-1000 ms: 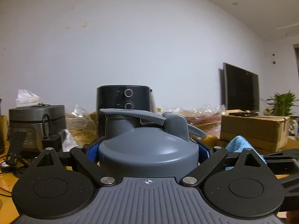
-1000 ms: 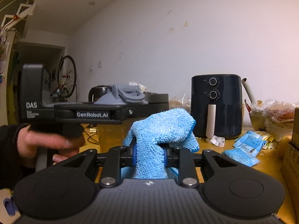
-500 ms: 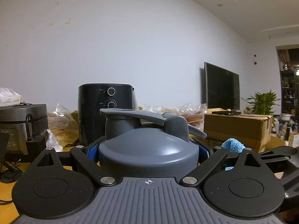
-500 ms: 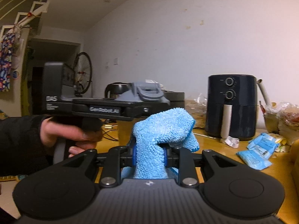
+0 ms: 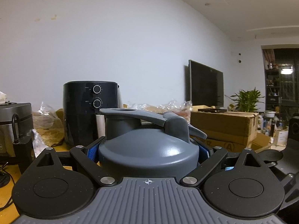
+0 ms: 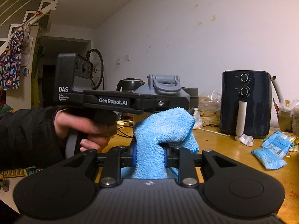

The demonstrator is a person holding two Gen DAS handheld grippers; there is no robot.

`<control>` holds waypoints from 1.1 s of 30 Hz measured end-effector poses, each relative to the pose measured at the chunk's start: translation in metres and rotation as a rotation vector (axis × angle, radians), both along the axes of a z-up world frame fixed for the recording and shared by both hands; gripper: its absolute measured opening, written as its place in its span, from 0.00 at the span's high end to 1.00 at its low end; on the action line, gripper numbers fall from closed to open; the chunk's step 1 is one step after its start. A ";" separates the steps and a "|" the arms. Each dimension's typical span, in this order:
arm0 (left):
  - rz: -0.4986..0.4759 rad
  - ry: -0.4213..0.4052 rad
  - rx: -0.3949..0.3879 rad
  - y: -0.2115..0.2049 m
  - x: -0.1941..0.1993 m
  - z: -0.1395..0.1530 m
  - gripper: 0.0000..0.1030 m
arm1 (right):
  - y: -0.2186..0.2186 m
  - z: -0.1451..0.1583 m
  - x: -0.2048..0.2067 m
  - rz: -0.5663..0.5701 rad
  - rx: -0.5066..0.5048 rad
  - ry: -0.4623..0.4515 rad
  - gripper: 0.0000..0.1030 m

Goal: Clean container
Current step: 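Wipe the bottle's side with the cloth in the right gripper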

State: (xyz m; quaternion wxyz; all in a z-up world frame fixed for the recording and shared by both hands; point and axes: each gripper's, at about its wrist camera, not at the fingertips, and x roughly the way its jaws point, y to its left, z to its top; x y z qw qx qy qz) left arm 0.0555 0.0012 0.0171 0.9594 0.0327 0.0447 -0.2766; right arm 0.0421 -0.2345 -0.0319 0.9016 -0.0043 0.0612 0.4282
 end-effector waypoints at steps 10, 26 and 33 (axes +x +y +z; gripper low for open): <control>-0.011 0.003 0.002 0.002 0.001 0.001 0.08 | 0.003 0.000 0.001 -0.033 -0.018 0.004 0.77; -0.040 0.013 0.011 0.005 0.005 0.003 0.07 | 0.013 -0.003 0.006 -0.083 -0.016 0.017 0.70; -0.054 0.016 0.014 0.006 0.005 0.003 0.07 | 0.013 -0.003 0.007 -0.087 -0.008 0.027 0.69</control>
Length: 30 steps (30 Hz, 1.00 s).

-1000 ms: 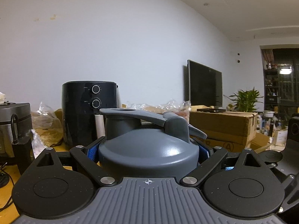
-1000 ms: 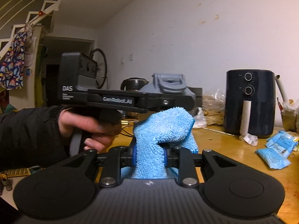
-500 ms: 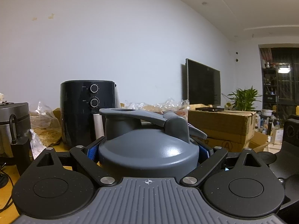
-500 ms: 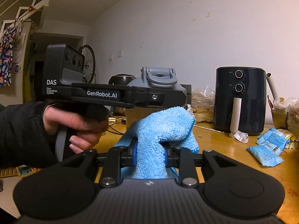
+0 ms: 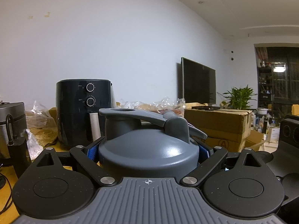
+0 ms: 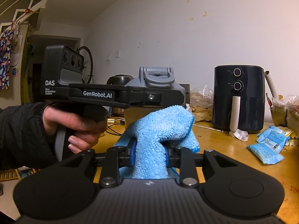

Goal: Clean container
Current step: 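Wipe the bottle's side with the cloth in the right gripper, then rub the blue cloth down the bottle's side toward its base with the right gripper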

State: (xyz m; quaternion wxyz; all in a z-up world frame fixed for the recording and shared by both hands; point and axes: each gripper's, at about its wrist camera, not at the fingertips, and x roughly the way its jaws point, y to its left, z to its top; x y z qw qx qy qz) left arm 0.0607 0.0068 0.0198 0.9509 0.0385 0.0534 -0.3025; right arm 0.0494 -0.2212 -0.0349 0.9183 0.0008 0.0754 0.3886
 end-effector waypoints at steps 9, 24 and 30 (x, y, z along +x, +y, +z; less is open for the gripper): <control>-0.001 0.003 0.008 -0.001 0.001 0.000 0.07 | 0.005 0.005 -0.001 -0.015 -0.029 0.017 0.73; -0.001 0.009 0.011 -0.001 0.001 0.000 0.07 | 0.021 0.013 -0.002 -0.045 -0.166 0.061 0.81; 0.001 0.012 0.011 -0.001 0.002 0.000 0.07 | 0.028 0.013 0.000 -0.055 -0.217 0.091 0.81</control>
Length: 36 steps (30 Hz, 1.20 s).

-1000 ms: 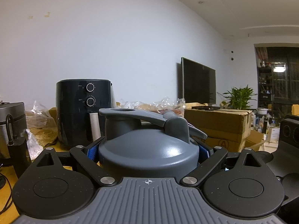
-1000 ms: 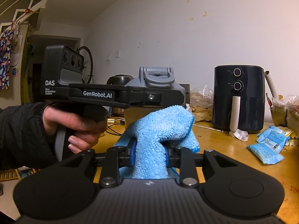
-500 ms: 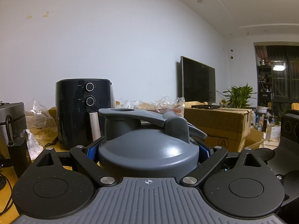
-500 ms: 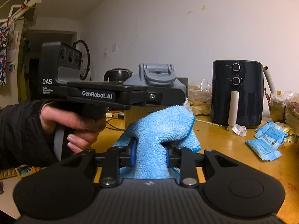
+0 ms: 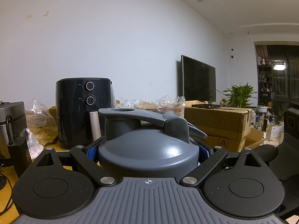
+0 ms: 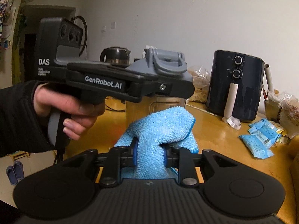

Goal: Clean container
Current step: 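Rub the blue cloth down the bottle's side toward its base with the right gripper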

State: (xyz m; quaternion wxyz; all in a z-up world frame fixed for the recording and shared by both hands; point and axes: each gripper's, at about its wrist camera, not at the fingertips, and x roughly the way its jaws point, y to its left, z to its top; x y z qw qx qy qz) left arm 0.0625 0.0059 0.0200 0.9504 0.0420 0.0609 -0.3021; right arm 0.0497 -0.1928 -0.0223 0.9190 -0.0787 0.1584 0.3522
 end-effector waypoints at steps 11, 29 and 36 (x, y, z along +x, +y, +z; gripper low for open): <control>0.001 0.001 0.002 0.000 0.000 0.000 0.07 | 0.002 -0.016 0.010 -0.004 -0.007 0.077 0.81; 0.001 0.006 0.004 0.001 0.001 0.001 0.07 | 0.010 -0.046 0.024 -0.018 -0.036 0.186 0.80; 0.004 0.007 0.004 0.000 0.000 0.001 0.07 | 0.009 -0.046 0.035 -0.035 -0.017 0.264 0.61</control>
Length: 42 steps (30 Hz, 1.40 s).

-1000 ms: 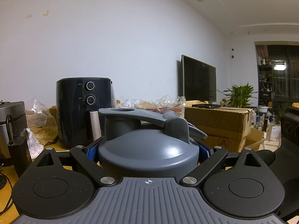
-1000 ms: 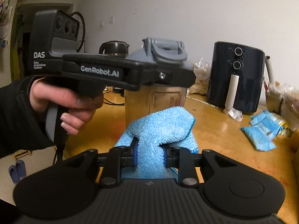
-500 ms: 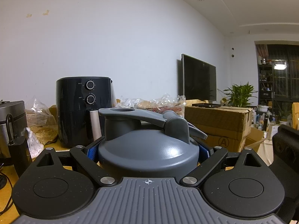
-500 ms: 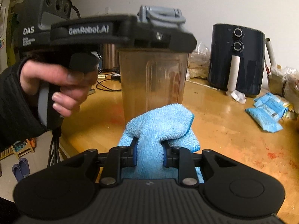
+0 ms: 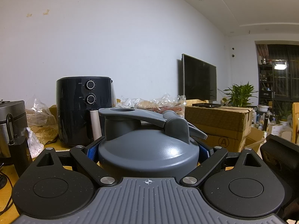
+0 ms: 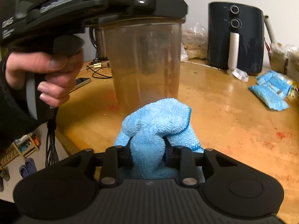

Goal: Clean container
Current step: 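Rub the blue cloth down the bottle's side toward its base with the right gripper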

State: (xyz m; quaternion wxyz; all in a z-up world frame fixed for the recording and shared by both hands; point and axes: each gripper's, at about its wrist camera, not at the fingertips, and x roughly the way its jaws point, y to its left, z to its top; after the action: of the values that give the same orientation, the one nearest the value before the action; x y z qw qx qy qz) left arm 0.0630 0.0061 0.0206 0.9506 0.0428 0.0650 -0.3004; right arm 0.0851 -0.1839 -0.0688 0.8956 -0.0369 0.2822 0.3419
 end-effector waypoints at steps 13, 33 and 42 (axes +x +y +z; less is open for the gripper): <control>0.001 -0.002 -0.003 0.000 0.000 0.000 0.07 | 0.001 0.001 0.004 0.013 0.061 0.051 0.32; 0.001 -0.002 -0.003 0.000 0.000 0.001 0.07 | -0.005 -0.003 -0.004 0.013 0.069 -0.007 0.77; 0.000 -0.003 -0.003 0.000 0.001 0.000 0.07 | -0.004 -0.002 -0.010 0.014 0.055 -0.058 0.84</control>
State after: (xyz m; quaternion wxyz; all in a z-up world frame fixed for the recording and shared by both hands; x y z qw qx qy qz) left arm 0.0641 0.0062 0.0209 0.9508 0.0419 0.0633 -0.3004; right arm 0.0746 -0.1880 -0.0712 0.9017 -0.0242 0.2462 0.3546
